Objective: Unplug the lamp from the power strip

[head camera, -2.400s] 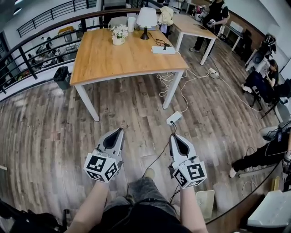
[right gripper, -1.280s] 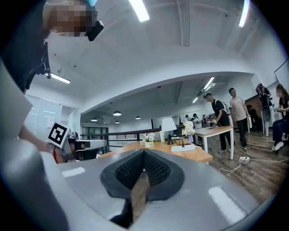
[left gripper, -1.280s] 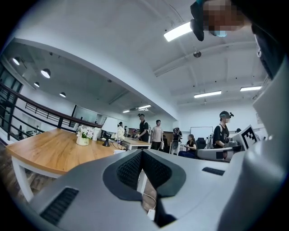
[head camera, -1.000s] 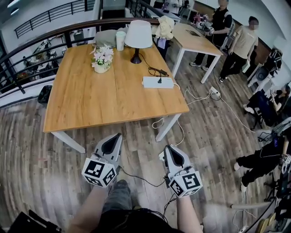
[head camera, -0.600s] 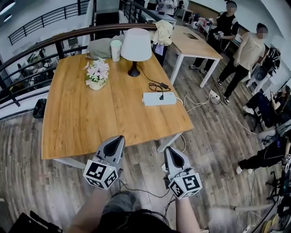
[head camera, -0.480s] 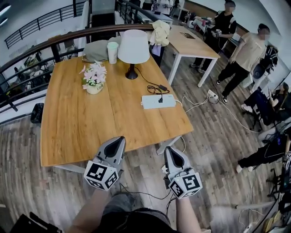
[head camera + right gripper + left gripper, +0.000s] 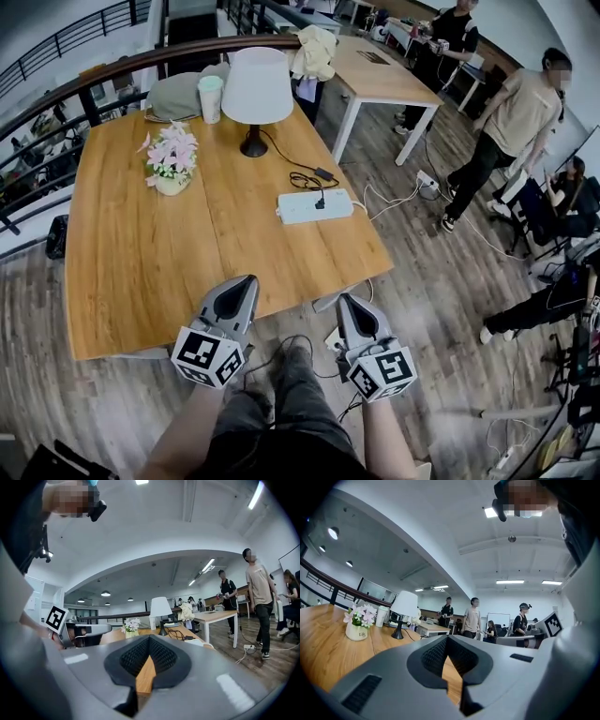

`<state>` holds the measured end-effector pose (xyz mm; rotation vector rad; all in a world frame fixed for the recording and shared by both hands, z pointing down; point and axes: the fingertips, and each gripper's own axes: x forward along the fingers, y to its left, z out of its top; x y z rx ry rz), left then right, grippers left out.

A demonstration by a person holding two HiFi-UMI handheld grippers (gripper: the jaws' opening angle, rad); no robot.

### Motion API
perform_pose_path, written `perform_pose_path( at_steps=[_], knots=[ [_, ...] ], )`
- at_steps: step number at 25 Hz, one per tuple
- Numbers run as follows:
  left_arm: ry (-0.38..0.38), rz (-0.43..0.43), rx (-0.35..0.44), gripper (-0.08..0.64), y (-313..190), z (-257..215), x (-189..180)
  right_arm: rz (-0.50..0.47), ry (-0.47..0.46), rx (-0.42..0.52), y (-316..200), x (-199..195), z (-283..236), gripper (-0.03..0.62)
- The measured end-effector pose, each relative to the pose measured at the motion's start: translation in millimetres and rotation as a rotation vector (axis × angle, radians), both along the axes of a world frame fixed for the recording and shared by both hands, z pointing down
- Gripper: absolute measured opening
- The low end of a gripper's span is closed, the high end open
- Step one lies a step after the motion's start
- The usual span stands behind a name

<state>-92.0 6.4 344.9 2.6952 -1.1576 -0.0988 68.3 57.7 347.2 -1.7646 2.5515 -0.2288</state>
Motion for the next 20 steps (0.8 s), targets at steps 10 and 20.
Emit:
perform_pose_path(
  at_steps=[10, 20],
  knots=[
    [-0.01, -0.048, -0.001, -0.003, -72.2, 4.3, 37.0, -0.12, -0.01, -0.006, -101.7, 22.9, 12.9, 0.008],
    [-0.04, -0.063, -0.058, -0.003, -144.7, 32.3, 85.6, -0.172, -0.006, -0.089, -176.9, 57.4, 45.9, 0.008]
  ],
)
